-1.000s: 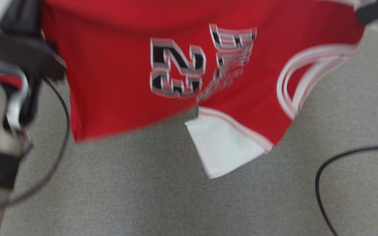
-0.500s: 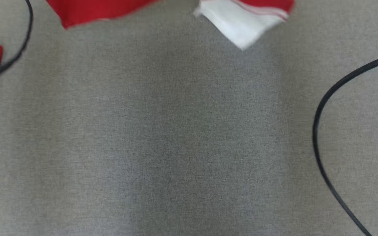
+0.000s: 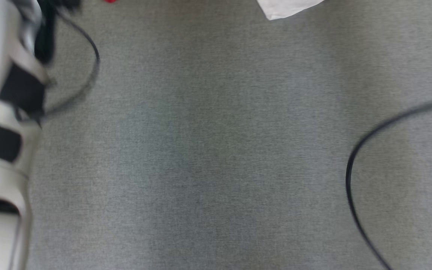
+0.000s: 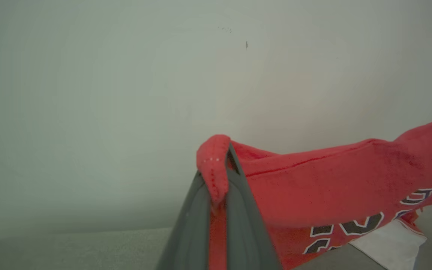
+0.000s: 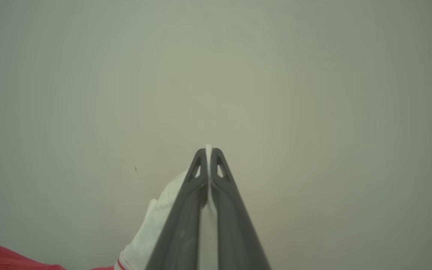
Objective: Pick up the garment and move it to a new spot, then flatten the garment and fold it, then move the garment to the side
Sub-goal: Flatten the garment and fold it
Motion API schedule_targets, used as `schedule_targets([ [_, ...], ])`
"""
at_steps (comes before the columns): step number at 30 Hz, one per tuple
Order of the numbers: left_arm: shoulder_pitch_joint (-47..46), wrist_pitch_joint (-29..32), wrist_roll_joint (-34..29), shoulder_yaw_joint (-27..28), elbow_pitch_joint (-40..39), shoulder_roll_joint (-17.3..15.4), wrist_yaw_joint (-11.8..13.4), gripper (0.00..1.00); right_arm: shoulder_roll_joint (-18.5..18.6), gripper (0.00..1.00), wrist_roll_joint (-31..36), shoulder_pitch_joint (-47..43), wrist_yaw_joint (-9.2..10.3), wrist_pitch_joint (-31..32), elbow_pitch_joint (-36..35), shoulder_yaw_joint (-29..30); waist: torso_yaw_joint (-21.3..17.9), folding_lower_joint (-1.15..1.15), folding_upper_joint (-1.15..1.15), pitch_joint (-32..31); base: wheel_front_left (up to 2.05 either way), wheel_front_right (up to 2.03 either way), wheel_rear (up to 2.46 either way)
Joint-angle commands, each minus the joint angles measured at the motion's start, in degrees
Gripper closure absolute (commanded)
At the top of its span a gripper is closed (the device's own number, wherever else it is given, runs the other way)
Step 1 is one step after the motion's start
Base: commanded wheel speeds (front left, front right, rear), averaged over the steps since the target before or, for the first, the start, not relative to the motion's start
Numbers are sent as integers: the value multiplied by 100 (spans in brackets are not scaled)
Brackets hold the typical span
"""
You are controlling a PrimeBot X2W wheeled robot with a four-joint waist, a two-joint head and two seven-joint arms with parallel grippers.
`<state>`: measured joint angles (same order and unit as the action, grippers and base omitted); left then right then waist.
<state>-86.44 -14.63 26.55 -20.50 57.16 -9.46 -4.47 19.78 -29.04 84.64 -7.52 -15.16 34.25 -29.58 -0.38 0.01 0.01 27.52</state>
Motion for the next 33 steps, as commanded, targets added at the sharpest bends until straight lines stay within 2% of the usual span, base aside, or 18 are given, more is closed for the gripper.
schedule_targets([
  [1, 346, -39, 75, 91, -146, -26, 10, 100, 76, 100, -95, -454, 6, -12, -216, -27, 73, -1, -1, 47, 0, 0, 0],
  [6, 1616, -53, 130, 545, -1433, -129, 143, 100, 158, 100, -483, -2038, 6, -14, -1102, 451, 112, -1, -1, -58, 0, 0, 0],
  [11, 3292, -44, 51, 810, -2937, -68, 337, 100, -71, 100, -629, -3814, 6, -13, -1880, 912, 78, -1, -1, -292, 0, 0, 0],
  [16, 4890, -44, -36, 901, -4306, -104, 660, 100, -353, 100, -738, -5385, 6, -13, -2558, 1251, -21, -1, -1, -615, 0, 0, 0],
  [17, 4890, -44, -36, 901, -4306, -104, 660, 100, -353, 100, -738, -5385, 6, -13, -2558, 1251, -21, -1, -1, -615, 0, 0, 0],
  [25, 7100, 465, -194, 823, -5912, -541, 1119, 100, -579, 100, -847, -7417, 6, 88, -3313, 1561, -185, -1, -1, -1266, 0, 0, 0],
  [33, 8461, 1103, -237, 870, -7149, -845, 1560, 100, -916, 100, -680, -8919, 6, 852, -4314, 1917, -200, -1, -1, -1677, 0, 0, 0],
])
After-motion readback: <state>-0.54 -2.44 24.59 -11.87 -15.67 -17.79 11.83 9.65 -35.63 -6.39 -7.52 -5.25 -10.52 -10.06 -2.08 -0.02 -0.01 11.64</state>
